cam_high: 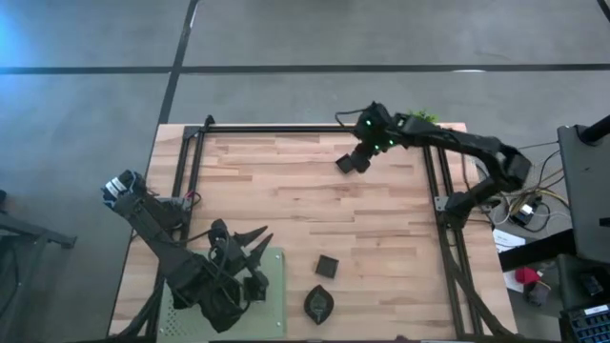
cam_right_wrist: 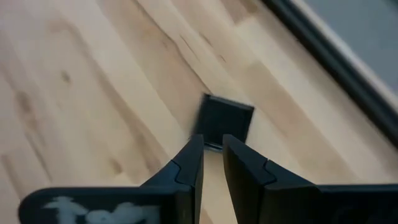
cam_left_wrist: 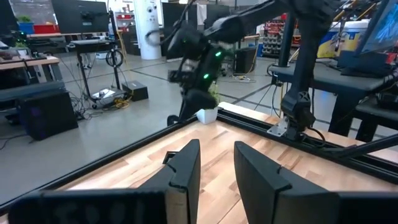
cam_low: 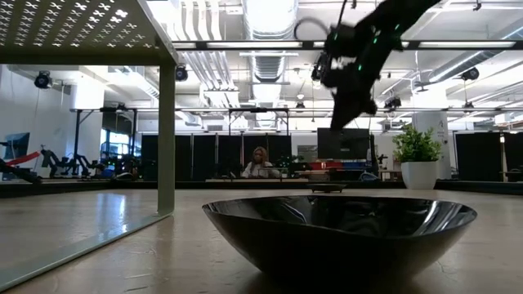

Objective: Pick & Place Mini shaped plates
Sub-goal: Stack the black square plate on top of the other black square plate on the shelf

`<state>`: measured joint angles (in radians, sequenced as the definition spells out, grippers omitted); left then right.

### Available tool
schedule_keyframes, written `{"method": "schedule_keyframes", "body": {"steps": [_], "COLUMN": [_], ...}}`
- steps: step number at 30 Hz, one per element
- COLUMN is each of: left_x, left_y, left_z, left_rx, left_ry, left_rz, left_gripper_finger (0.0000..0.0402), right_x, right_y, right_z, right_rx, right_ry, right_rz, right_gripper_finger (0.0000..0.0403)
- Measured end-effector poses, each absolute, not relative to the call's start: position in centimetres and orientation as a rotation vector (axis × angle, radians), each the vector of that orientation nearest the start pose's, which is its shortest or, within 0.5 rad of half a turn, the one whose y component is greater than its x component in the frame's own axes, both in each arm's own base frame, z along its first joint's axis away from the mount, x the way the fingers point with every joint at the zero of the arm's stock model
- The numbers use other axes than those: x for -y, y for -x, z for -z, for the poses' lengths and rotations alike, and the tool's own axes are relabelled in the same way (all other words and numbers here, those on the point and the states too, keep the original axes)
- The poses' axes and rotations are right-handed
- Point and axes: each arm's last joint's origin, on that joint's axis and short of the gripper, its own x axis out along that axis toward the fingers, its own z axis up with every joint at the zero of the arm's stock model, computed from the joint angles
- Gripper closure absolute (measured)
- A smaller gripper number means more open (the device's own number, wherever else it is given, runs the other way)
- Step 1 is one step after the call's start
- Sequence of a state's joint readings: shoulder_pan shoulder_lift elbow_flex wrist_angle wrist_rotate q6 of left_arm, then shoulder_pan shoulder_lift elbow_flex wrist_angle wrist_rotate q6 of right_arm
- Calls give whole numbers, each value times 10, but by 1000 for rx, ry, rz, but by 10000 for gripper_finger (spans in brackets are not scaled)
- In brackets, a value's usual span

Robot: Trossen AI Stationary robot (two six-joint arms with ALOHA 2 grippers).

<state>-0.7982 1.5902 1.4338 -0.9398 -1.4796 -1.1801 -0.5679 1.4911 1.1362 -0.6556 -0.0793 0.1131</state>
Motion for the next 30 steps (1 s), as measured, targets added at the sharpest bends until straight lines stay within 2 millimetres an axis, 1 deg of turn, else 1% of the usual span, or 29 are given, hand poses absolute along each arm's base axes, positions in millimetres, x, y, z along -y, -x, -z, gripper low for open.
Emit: {"method": "schedule_keyframes", "body": {"steps": [6,11,18,23,30], "left_x": [201,200,201,201,201], "left_y": [-236,-235,-236,-236,-236], "left_z": [-322,-318,-318,-317,-317], "left_rx": [-52,-57,-52,-63,-69], "left_ry": [100,89,100,107,110], "left_rz": [-733,-734,-734,-728,-725], "left_gripper_finger": [310,310,310,310,310], "right_x": [195,212,220,224,230], "right_y": [-257,-262,-267,-270,-277], "right_z": [-223,-207,-190,-170,-156], "right_rx": [-1030,-1068,-1108,-1159,-1139], "right_ry": [-525,-553,-575,-596,-589], "right_rz": [545,567,571,567,570], "right_gripper_finger": [346,346,346,346,346]}}
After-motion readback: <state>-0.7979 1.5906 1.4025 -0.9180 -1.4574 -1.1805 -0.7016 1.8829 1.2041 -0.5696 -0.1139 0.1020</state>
